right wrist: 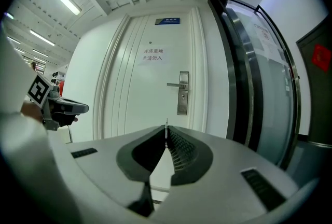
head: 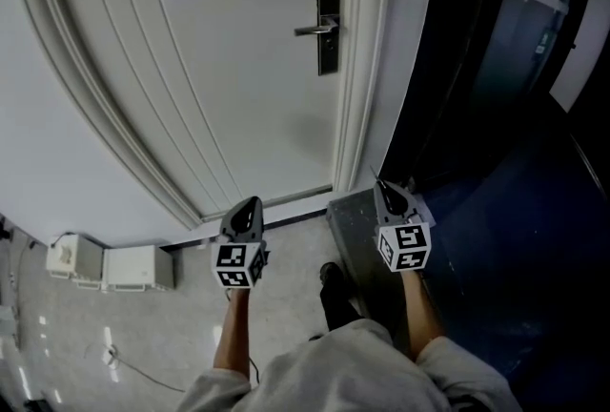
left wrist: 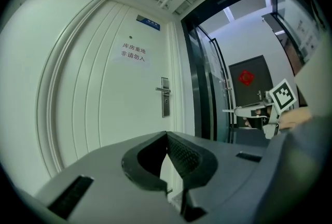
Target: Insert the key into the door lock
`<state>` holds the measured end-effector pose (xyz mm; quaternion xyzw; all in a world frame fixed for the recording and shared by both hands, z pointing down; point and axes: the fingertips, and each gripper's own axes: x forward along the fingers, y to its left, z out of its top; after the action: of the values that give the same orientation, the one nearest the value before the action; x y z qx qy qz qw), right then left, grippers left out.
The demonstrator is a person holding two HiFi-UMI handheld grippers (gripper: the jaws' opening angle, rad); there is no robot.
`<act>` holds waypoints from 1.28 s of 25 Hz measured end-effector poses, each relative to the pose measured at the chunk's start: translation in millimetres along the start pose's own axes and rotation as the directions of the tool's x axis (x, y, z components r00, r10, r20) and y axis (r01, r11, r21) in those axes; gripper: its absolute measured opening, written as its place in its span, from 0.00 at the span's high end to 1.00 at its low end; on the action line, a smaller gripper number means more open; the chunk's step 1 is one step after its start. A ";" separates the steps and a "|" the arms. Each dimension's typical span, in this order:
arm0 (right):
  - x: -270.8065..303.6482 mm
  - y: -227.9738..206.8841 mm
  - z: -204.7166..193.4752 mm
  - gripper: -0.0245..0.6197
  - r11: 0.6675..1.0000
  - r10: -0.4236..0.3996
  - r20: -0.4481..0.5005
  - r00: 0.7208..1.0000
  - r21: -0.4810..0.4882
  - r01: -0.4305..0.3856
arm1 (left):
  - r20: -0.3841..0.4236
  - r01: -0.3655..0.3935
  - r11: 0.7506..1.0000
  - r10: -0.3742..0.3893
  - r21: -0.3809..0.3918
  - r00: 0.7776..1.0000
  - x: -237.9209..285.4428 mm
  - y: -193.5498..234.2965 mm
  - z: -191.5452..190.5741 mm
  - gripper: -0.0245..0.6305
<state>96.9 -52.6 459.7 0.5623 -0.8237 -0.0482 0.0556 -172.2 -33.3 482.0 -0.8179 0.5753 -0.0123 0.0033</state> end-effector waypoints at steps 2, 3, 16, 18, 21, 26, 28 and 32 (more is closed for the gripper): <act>19.9 -8.4 -3.6 0.92 1.000 0.009 -0.003 1.000 0.002 -0.009 | -0.004 -0.007 1.000 0.007 0.002 1.000 19.5 5.0 -1.8 0.94; 30.9 -13.3 -5.1 0.92 1.000 0.013 -0.005 1.000 0.003 -0.013 | -0.006 -0.010 1.000 0.010 0.001 1.000 30.5 7.7 -2.2 0.94; 207.2 -105.9 14.0 0.92 0.997 0.079 -0.005 0.997 0.005 -0.079 | -0.031 -0.044 0.999 0.044 0.002 0.999 219.0 40.3 28.5 0.94; 235.7 -117.5 18.4 0.92 0.996 0.090 -0.006 0.996 0.006 -0.090 | -0.031 -0.049 0.999 0.049 0.005 0.998 246.9 46.8 34.8 0.94; 278.7 -128.7 26.1 0.92 0.993 0.116 -0.001 0.993 -0.002 -0.116 | -0.032 -0.071 0.998 0.071 0.001 0.997 284.6 61.4 39.5 0.94; 337.9 -142.3 33.7 0.92 0.987 0.162 0.002 0.987 -0.014 -0.162 | -0.024 -0.103 0.995 0.103 -0.009 0.994 337.0 82.7 48.0 0.94; 356.6 -146.5 33.9 0.92 0.984 0.176 0.001 0.984 -0.016 -0.176 | -0.018 -0.114 0.993 0.114 -0.011 0.993 353.2 90.0 51.2 0.94; 384.3 -150.4 33.3 0.92 0.980 0.197 0.001 0.980 -0.017 -0.197 | -0.021 -0.125 0.992 0.125 -0.015 0.992 375.3 98.4 51.0 0.94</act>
<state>91.6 -464.6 419.7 0.4775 -0.8749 -0.0501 0.0639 -136.8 -420.2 435.2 -0.7800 0.6255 -0.0155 -0.0082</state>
